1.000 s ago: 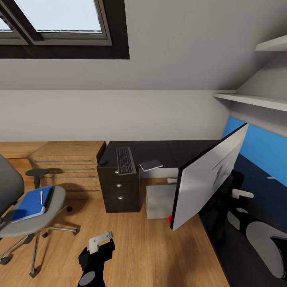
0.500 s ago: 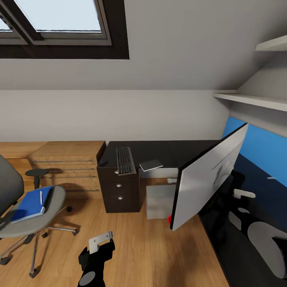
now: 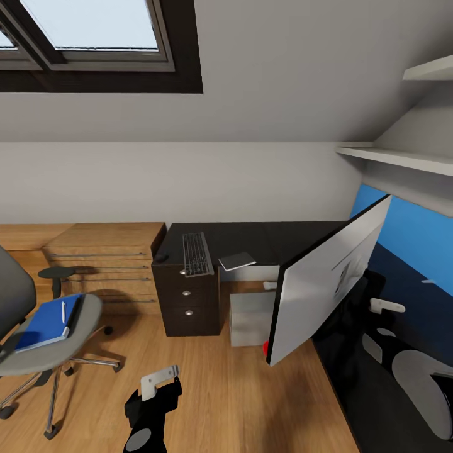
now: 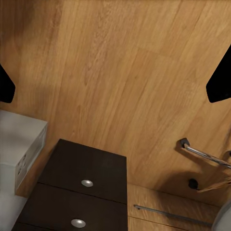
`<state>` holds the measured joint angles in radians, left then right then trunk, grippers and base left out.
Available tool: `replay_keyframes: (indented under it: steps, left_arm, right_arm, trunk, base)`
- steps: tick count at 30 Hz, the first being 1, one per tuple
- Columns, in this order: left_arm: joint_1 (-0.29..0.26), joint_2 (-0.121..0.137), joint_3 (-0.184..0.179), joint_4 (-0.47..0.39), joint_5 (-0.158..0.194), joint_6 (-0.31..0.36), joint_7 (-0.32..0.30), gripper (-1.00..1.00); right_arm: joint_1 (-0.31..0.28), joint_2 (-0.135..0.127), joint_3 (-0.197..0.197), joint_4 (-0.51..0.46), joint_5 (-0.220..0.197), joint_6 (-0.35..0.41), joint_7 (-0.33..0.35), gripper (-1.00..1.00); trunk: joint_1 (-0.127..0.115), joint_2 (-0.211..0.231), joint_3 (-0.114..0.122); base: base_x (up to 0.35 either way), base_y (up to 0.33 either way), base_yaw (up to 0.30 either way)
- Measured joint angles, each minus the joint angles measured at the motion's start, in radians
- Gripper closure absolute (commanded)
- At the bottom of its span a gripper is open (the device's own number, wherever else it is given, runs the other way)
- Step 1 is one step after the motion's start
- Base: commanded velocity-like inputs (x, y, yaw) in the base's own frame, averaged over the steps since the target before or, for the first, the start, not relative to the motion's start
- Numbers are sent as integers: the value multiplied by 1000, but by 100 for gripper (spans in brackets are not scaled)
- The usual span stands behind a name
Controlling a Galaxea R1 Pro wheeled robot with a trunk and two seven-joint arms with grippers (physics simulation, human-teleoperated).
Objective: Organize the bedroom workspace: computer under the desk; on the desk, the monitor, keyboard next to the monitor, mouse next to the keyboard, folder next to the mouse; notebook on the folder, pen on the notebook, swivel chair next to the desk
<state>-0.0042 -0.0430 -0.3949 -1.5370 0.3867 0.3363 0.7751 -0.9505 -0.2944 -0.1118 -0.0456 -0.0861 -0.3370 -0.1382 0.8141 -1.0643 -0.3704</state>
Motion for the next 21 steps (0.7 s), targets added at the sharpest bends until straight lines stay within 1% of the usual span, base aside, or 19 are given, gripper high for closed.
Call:
replay_keyframes:
  steps: [7, 8, 10, 12, 21]
  left_arm:
    - [0, 0, 0, 0, 0, 0, 0, -100]
    - [0, 0, 0, 0, 0, 0, 0, -100]
    - [0, 0, 0, 0, 0, 0, 0, -100]
    - [0, 0, 0, 0, 0, 0, 0, -100]
    - [0, 0, 0, 0, 0, 0, 0, -100]
  right_arm:
    - [0, 1, 0, 0, -1, -1, 0, -100]
    - [0, 1, 0, 0, -1, -1, 0, 100]
    - [0, 1, 7, 0, 2, -1, 1, 100]
    - [0, 1, -5, 0, -2, -3, -1, 100]
    - [0, 2, -12, -2, -3, -6, -2, 100]
  trunk:
    - [0, 0, 0]
    - [0, 0, 0]
    - [0, 0, 0]
    - [0, 0, 0]
    - [0, 0, 0]
  base:
    - [0, 0, 0]
    - [0, 0, 0]
    - [0, 0, 0]
    - [0, 0, 0]
    - [0, 0, 0]
